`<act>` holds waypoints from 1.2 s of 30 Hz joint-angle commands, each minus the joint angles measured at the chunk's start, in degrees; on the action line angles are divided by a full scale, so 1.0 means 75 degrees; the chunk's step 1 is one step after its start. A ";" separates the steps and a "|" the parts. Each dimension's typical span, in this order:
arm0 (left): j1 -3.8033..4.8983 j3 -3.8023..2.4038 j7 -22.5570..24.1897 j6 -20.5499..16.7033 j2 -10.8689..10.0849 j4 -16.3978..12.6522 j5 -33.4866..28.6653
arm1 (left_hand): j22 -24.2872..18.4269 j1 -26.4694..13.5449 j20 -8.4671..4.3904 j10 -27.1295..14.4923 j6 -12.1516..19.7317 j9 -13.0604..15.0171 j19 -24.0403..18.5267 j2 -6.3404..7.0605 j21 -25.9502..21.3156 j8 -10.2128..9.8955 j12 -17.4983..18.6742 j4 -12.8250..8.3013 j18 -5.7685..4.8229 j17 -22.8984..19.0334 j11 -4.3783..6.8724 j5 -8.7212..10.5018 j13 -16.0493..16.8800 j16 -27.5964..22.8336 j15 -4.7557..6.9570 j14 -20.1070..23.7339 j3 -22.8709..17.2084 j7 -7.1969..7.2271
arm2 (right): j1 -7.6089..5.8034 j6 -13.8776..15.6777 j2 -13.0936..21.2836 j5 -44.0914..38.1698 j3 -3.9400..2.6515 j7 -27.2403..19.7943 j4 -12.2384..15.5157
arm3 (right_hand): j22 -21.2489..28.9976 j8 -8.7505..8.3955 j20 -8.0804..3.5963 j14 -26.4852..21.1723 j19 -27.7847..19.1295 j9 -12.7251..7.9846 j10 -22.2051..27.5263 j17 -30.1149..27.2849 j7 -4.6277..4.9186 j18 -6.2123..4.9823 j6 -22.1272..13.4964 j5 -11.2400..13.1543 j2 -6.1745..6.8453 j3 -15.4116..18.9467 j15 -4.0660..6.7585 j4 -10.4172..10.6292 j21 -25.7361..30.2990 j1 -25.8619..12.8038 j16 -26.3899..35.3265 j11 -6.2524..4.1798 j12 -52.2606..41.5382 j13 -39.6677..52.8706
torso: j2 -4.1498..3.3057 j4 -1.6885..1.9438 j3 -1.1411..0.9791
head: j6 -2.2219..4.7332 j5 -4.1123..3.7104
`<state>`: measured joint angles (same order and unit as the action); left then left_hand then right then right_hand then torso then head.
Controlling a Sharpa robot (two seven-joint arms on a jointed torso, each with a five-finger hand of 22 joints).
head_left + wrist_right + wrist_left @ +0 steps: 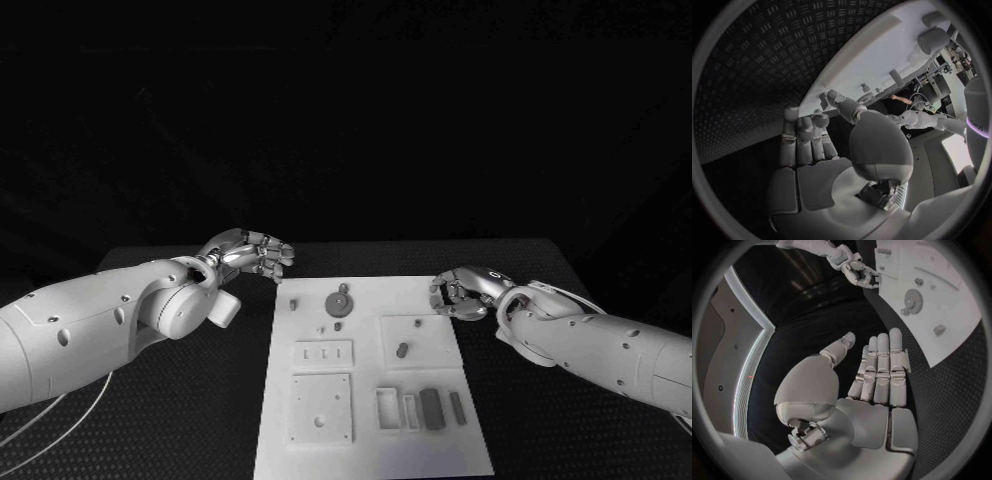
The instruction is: Assemble the parts on the task board
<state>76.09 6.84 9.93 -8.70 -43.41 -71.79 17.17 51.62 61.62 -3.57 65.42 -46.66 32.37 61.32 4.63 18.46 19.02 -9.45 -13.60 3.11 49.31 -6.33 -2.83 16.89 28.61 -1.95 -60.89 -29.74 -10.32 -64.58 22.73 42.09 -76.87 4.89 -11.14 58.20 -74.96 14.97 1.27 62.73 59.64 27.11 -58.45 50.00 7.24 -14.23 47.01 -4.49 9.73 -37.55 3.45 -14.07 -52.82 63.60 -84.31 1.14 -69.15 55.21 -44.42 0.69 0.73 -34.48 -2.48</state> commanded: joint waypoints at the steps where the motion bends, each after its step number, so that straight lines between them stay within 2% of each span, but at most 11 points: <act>1: 0.0003 -0.0006 0.0050 0.0127 0.0013 -0.0018 0.0020 | 0.0011 -0.0092 -0.0001 -0.0032 -0.0006 -0.0006 0.0001 0.0007 -0.0029 -0.0030 0.0040 0.0004 0.0112 0.0014 -0.0046 0.0003 0.0012 -0.0034 -0.0016 -0.0010 0.0032 -0.0039 | 0.0010 -0.0060 -0.0024 -0.0013 0.0000 -0.0085 -0.0017 | -0.0123 0.0092 -0.0019 0.0042 0.0065 0.0033 0.0543 -0.0002 0.0180 -0.0102 0.0382 -0.0005 -0.0097 0.0060 0.0028 -0.0010 -0.0010 0.0009 -0.0053 0.0151 -0.0057 -0.0021 | 0.0003 -0.0005 -0.0003 | -0.0009 0.0018; 10: 0.0003 -0.0006 0.0022 0.0146 -0.0011 -0.0038 0.0023 | 0.0014 -0.0101 0.0000 -0.0039 0.0009 -0.0007 0.0002 0.0009 -0.0034 -0.0043 0.0050 0.0008 0.0112 0.0020 -0.0050 0.0003 0.0016 -0.0040 -0.0017 -0.0010 0.0037 -0.0046 | 0.0021 -0.0065 -0.0079 -0.0014 0.0000 -0.0120 -0.0075 | -0.0134 0.0340 -0.0041 0.0073 0.0096 0.0165 0.0506 -0.0012 0.0099 -0.0102 0.0810 -0.0007 -0.0321 0.0090 0.0096 -0.0066 -0.0027 0.0018 -0.0085 0.0075 -0.0089 -0.0061 | -0.0002 -0.0002 -0.0004 | -0.0019 0.0014; 18: 0.0004 -0.0006 0.0010 0.0151 -0.0012 -0.0058 0.0034 | 0.0017 -0.0103 0.0000 -0.0043 0.0021 -0.0007 0.0002 0.0013 -0.0038 -0.0054 0.0056 0.0007 0.0112 0.0024 -0.0051 0.0003 0.0021 -0.0045 -0.0017 -0.0010 0.0041 -0.0052 | 0.0023 -0.0149 -0.0156 -0.0014 0.0000 -0.0127 -0.0139 | -0.0136 0.0424 -0.0046 0.0074 0.0095 0.0225 0.0496 -0.0018 0.0035 -0.0102 0.0977 -0.0010 -0.0517 0.0083 0.0146 -0.0074 -0.0029 -0.0007 -0.0093 0.0017 -0.0094 -0.0083 | -0.0003 0.0006 -0.0006 | -0.0027 0.0028; 26: 0.0004 -0.0006 -0.0004 0.0151 -0.0017 -0.0071 0.0034 | 0.0019 -0.0103 0.0000 -0.0046 0.0032 -0.0006 0.0002 0.0018 -0.0041 -0.0063 0.0061 0.0004 0.0113 0.0029 -0.0053 0.0003 0.0025 -0.0049 -0.0017 -0.0011 0.0043 -0.0057 | 0.0024 -0.0184 -0.0175 -0.0045 0.0000 -0.0117 -0.0184 | -0.0141 0.0478 -0.0048 0.0073 0.0092 0.0262 0.0492 -0.0019 -0.0004 -0.0102 0.1093 -0.0009 -0.0595 0.0088 0.0175 -0.0089 -0.0037 -0.0027 -0.0102 -0.0018 -0.0101 -0.0090 | 0.0000 -0.0002 0.0001 | -0.0037 0.0048; 36: 0.0005 -0.0007 -0.0025 0.0150 -0.0029 -0.0084 0.0036 | 0.0023 -0.0110 0.0001 -0.0050 0.0050 -0.0006 0.0004 0.0023 -0.0046 -0.0077 0.0069 0.0007 0.0113 0.0035 -0.0056 0.0003 0.0030 -0.0054 -0.0018 -0.0013 0.0049 -0.0066 | 0.0025 -0.0167 -0.0183 -0.0130 0.0000 -0.0108 -0.0188 | -0.0144 0.0645 -0.0055 0.0077 0.0095 0.0396 0.0477 -0.0022 -0.0127 -0.0102 0.1412 -0.0009 -0.0762 0.0090 0.0265 -0.0122 -0.0060 -0.0050 -0.0122 -0.0127 -0.0114 -0.0106 | 0.0003 -0.0004 0.0000 | -0.0054 0.0056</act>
<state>76.09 6.84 9.51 -8.36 -43.68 -72.24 17.25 51.70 61.39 -3.56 65.21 -46.45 32.38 61.33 4.86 18.46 18.80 -9.21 -13.60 3.13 49.52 -6.54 -2.83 17.05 28.38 -1.95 -60.89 -29.74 -10.52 -64.45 22.14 40.79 -77.02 4.89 -11.51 56.77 -74.96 19.63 0.82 63.25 60.10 30.02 -58.45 49.93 6.75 -14.31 47.51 -4.45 4.50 -36.93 4.95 -14.70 -53.05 63.19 -84.96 1.14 -69.82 54.49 -44.42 0.65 0.71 -34.85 -2.05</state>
